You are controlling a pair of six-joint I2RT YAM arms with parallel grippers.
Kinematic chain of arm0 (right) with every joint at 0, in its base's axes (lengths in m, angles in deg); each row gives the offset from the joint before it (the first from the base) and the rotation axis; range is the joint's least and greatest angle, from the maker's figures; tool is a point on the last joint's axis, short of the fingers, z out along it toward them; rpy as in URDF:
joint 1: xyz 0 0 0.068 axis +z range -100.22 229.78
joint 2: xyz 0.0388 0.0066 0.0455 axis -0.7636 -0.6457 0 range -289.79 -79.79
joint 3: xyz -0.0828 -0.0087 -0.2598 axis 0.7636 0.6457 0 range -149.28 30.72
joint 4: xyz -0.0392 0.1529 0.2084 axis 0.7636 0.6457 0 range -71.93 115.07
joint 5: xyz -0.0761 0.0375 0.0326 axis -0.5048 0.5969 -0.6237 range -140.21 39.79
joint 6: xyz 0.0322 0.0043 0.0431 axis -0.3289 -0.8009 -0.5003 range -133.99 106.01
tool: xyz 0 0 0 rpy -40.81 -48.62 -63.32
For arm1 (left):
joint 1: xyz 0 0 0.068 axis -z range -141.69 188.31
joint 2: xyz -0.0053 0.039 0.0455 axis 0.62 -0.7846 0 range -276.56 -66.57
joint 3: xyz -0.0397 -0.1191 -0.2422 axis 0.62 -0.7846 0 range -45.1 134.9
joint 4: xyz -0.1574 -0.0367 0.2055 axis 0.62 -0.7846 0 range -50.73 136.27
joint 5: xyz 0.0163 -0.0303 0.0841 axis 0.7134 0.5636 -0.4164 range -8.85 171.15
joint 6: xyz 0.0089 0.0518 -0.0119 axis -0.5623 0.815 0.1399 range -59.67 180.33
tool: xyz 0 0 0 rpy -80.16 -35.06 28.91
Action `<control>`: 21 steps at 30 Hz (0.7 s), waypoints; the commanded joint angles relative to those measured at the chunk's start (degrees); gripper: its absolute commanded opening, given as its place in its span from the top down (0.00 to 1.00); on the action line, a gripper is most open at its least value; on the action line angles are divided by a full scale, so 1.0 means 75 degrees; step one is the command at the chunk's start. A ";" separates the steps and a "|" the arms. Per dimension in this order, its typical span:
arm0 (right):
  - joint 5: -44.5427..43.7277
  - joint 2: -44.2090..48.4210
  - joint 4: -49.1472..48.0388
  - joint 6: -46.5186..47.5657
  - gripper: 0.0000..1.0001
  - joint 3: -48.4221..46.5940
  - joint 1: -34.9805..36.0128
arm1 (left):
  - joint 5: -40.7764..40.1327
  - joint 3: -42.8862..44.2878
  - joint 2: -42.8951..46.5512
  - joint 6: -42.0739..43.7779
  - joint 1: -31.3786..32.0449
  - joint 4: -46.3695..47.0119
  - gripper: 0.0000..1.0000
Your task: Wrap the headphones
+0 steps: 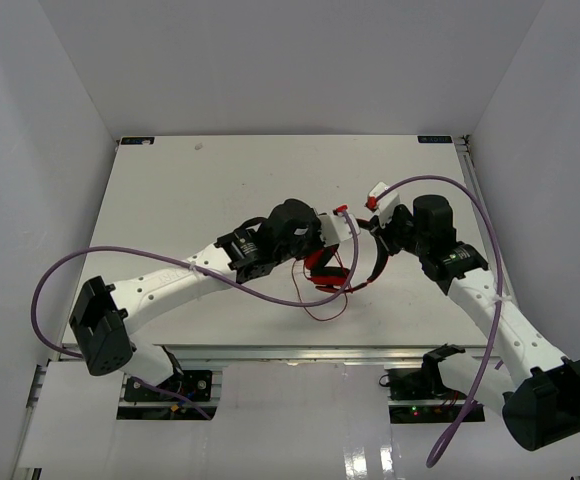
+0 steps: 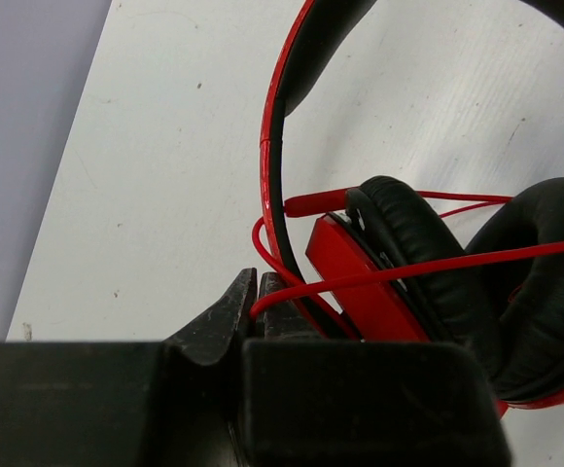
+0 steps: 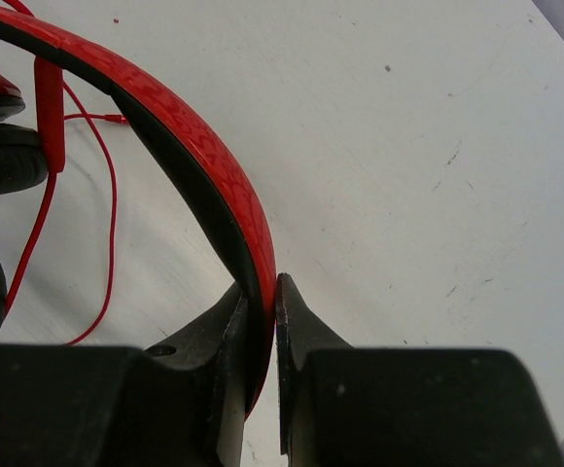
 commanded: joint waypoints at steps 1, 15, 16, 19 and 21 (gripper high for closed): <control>0.0607 0.0214 0.0355 0.0027 0.92 -0.0314 0.0013 | -0.0713 -0.0054 0.0614 0.0243 -0.0270 0.0584 0.90; 0.1321 0.0434 0.0589 -0.0259 0.92 -0.0293 -0.0017 | 0.0011 -0.0555 0.0893 -0.0183 -0.0742 0.1028 0.65; 0.1398 0.0452 0.0601 -0.0331 0.92 -0.0311 -0.0028 | 0.0171 -0.0618 0.0911 -0.0273 -0.0766 0.1018 0.65; 0.1900 0.0451 0.0699 -0.0553 0.92 -0.0420 -0.0196 | 0.0491 -0.0903 0.0992 -0.0509 -0.0823 0.1111 0.65; 0.2324 0.0440 0.0827 -0.0764 0.92 -0.0575 -0.0379 | 0.0675 -0.1184 0.1065 -0.0652 -0.0886 0.1280 0.65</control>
